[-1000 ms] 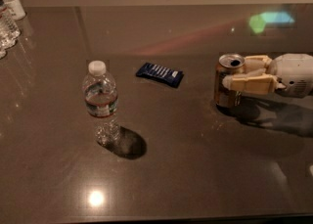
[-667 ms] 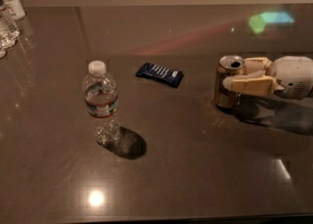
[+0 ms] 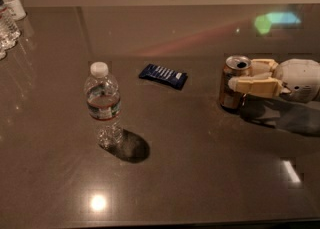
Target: Place orange can upright
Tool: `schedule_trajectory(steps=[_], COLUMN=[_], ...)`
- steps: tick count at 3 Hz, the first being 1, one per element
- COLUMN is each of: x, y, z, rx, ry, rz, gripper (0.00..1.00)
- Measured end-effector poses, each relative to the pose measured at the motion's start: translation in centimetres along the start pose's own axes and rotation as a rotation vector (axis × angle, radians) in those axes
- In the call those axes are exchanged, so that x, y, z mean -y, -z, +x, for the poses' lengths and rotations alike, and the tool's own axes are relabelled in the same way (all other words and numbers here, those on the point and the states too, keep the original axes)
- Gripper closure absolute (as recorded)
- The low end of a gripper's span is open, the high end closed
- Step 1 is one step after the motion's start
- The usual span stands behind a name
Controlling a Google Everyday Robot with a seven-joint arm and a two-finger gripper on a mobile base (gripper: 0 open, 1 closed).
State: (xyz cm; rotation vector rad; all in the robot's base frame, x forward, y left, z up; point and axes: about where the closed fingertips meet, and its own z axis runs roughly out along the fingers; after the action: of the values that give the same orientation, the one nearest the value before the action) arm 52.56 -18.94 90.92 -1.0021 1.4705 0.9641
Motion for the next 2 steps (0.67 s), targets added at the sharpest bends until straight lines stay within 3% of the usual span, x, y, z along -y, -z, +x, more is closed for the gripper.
schedule_trajectory(steps=[1, 2], x=[-0.06, -0.12], y=[-0.26, -0.5], z=[-0.08, -0.15], rx=[0.0, 0.001], ry=[0.001, 0.002], rz=[-0.005, -0.009], gripper=[0.13, 0.0])
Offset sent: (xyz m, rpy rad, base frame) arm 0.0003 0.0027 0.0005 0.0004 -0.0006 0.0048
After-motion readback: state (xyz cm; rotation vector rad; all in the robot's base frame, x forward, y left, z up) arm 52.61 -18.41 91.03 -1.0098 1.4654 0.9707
